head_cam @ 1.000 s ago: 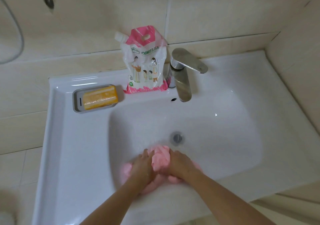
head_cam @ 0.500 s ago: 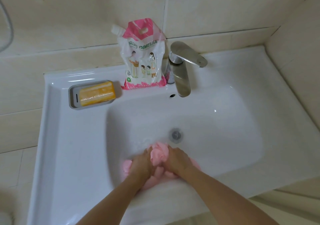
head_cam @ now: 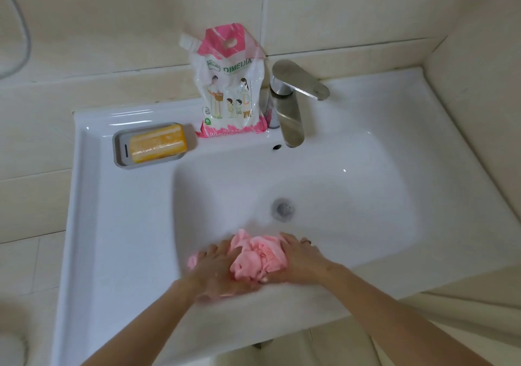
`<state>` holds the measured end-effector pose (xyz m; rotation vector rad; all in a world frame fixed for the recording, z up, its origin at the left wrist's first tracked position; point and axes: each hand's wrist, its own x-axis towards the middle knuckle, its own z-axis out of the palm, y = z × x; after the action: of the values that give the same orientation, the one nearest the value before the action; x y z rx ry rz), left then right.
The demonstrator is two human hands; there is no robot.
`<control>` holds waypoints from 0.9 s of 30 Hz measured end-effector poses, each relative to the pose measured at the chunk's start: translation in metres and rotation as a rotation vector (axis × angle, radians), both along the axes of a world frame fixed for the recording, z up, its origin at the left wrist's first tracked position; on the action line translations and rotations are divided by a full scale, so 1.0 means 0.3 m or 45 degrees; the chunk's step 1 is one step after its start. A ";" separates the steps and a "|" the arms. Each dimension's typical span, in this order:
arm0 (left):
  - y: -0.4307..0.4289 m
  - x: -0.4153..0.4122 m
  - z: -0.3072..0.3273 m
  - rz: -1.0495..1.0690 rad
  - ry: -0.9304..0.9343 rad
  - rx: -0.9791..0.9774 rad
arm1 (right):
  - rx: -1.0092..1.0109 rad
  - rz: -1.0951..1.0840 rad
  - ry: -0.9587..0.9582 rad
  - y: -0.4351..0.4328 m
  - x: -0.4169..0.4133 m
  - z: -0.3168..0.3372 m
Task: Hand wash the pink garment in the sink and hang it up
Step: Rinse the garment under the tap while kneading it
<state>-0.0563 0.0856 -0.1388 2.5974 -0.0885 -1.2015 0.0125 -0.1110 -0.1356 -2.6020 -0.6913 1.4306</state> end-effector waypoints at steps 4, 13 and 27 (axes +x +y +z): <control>-0.053 -0.006 -0.011 0.209 -0.174 -0.056 | 0.107 -0.104 -0.027 0.072 -0.013 -0.017; -0.082 0.032 -0.036 0.569 -0.152 -0.033 | 0.102 0.066 -0.273 0.157 0.004 -0.044; -0.052 0.076 -0.045 0.449 -0.154 -0.062 | -0.089 0.312 -0.050 0.209 0.108 -0.027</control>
<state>-0.0336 0.0699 -0.1522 2.5033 0.2998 -0.9064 0.0448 -0.0485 -0.1438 -2.6809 -1.0142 1.4940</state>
